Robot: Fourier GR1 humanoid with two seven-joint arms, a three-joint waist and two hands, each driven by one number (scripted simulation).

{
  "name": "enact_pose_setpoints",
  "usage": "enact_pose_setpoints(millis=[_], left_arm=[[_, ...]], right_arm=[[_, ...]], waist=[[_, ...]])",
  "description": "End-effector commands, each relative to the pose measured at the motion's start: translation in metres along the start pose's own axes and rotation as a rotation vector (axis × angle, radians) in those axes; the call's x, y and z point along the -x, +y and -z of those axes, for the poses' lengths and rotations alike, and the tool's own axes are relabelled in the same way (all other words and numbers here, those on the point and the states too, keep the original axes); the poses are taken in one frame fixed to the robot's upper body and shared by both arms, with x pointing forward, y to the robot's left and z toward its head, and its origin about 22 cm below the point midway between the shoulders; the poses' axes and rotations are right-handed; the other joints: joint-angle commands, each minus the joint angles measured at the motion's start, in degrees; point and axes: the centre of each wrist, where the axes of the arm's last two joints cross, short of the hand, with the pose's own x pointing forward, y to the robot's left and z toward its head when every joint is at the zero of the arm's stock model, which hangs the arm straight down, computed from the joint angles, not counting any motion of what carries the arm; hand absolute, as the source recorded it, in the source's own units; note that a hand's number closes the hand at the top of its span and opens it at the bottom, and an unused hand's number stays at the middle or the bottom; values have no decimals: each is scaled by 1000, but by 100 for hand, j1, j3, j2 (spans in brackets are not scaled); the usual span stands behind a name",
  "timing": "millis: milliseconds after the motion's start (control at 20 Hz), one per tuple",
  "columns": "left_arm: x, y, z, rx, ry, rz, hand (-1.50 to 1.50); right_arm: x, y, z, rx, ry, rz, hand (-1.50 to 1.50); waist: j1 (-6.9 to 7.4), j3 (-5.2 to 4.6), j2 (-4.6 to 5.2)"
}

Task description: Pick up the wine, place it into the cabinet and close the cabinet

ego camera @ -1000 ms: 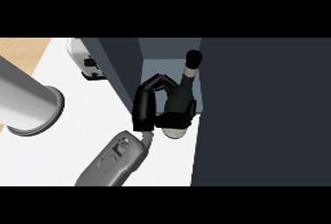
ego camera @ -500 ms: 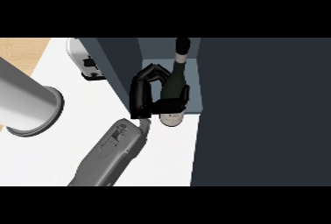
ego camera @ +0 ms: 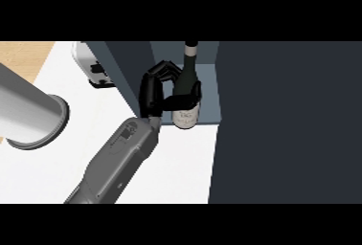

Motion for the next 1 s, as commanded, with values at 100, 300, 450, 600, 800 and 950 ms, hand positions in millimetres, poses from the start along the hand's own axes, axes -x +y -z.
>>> enact_pose_setpoints(millis=[100,300,450,600,800,950], left_arm=[[5,-6,23,-7,27,64,150],[13,11,32,-36,41,47,150],[19,9,31,-28,20,83,150],[16,10,44,-44,-64,132,150],[10,7,56,-91,-70,132,150],[7,3,60,-104,-94,152,150]], right_arm=[[-11,-3,-12,-35,-44,55,-150],[-7,1,-14,-23,-47,55,-150],[-14,16,-19,-21,-63,72,-150],[-19,7,-16,-53,-67,49,-150],[-18,4,-12,-44,-54,65,-150],[-2,2,-9,-49,-47,69,-150]], waist=[[-78,0,21],[-27,1,16],[-62,-2,16],[-100,-3,34],[-117,-2,44],[-141,2,48]])
